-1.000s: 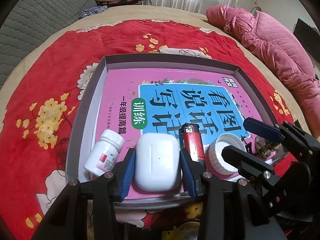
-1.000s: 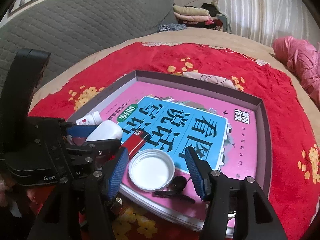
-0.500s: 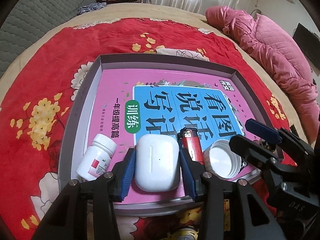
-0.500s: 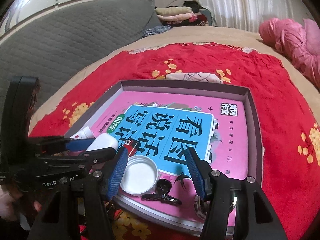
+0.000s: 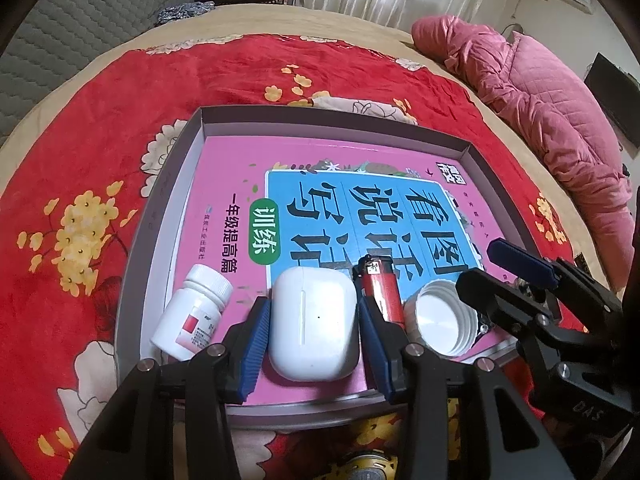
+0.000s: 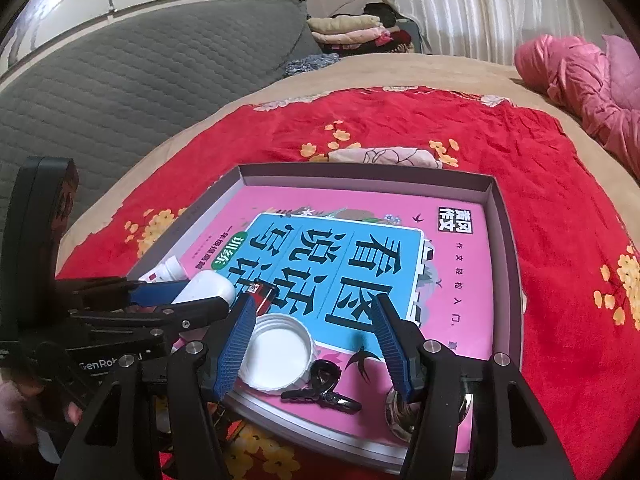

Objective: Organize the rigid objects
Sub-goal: 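Open both grippers to release the earbuds case and cap in the box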

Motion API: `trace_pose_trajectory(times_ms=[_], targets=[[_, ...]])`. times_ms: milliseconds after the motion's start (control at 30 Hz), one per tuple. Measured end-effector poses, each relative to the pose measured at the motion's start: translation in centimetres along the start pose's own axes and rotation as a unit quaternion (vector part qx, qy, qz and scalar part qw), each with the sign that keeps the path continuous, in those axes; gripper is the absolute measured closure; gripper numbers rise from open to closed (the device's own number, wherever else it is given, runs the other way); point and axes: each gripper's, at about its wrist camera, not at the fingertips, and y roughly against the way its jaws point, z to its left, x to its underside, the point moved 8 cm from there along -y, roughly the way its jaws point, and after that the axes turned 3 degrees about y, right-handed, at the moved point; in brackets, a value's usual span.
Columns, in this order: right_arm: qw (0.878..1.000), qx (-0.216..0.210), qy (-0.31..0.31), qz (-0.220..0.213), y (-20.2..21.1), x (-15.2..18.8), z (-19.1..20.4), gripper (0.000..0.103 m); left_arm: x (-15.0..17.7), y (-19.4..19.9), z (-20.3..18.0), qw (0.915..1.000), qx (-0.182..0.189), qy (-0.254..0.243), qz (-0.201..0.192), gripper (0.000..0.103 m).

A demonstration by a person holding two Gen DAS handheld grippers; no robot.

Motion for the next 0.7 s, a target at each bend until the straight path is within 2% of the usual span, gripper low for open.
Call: trace_pose_trajectory(times_ms=[33,67,233,367,700], targets=[[1.000,0.000,0.000,0.000,0.0,0.0,0.0,0.030,0.0,0.0,0.0,1.0000,0.000,-0.001,0.000,0.058],[1.000,-0.001,-0.001,-0.001,0.0,0.0,0.0,0.028,0.0,0.0,0.0,1.0000,-0.001,-0.002,0.000,0.058],[1.000,0.004,0.002,-0.006,0.2,-0.1,0.0,0.028,0.1,0.1,-0.1,1.0000,-0.001,0.000,0.001,0.058],[1.000,0.005,0.002,-0.005,0.2,-0.1,-0.1,0.028,0.3,0.3,0.0,1.0000,-0.003,0.002,0.003,0.048],[1.000,0.015,0.012,-0.015,0.6,-0.3,-0.1,0.028,0.1,1.3,0.2,1.0000,-0.002,0.001,-0.008,0.047]])
